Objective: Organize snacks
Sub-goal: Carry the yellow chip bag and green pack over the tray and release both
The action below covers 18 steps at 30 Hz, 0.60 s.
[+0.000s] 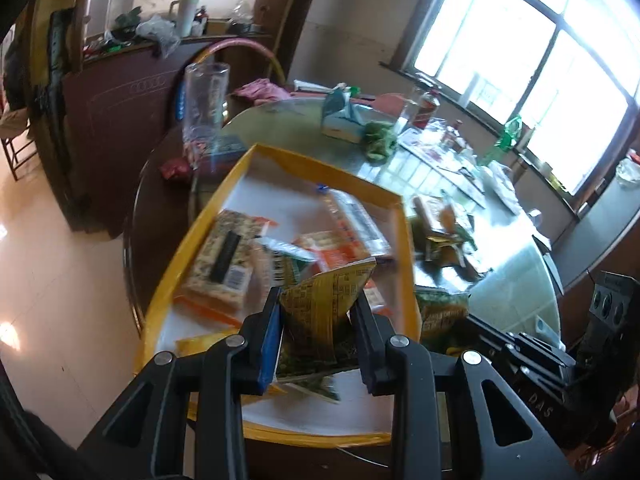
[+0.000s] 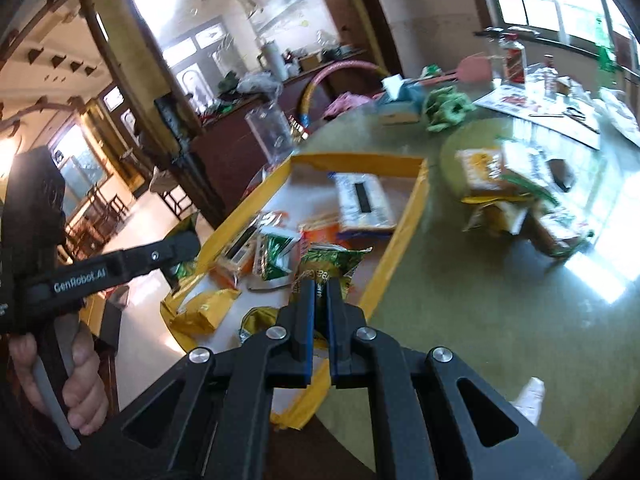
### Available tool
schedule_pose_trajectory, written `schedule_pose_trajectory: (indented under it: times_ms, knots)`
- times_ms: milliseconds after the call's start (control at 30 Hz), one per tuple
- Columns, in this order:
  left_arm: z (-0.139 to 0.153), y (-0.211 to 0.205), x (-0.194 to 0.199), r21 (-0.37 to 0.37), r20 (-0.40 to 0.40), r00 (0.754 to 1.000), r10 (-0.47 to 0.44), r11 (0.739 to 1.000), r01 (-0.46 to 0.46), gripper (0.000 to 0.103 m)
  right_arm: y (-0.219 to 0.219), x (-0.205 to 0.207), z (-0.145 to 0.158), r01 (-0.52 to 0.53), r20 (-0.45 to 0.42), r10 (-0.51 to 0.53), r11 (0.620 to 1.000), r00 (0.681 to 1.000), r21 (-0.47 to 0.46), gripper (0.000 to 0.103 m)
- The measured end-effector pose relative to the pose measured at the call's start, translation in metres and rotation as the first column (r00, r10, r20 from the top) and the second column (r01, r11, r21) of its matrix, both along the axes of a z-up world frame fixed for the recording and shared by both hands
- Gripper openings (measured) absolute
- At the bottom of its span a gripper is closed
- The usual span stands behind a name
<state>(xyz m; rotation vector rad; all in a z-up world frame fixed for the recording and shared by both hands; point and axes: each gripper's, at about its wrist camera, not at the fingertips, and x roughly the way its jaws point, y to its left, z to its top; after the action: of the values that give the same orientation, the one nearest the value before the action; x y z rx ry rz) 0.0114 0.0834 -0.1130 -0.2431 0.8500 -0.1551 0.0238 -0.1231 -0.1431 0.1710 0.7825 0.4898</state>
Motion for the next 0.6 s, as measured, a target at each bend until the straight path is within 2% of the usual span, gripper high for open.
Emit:
schedule_pose_trajectory:
  times_ms: [167,300,400,600]
  knots:
    - [-0.03,0.005,0.011,0.018,-0.071,0.997,-0.027,0.999,0.029,0.032,0.026,0.011,-0.017,-0.016,-0.014,0.015,0.996,1.0,-0.083,0.007]
    - [-0.045,-0.004,0.018,0.052,-0.096,0.994,-0.053,0.997,0.058,0.032,0.037,0.015,-0.027,-0.024,-0.017,0.022,0.99,1.0,-0.139,0.007]
    - [-0.054,-0.008,0.023,0.105,-0.12,0.991,-0.054,0.992,0.067,0.032,0.042,0.018,-0.035,-0.044,-0.043,0.038,0.988,0.998,-0.146,0.007]
    - [-0.058,-0.013,0.022,0.14,-0.144,0.985,-0.092,0.984,0.112,0.034,0.053,0.016,-0.043,-0.076,-0.057,0.068,0.984,0.996,-0.158,0.007]
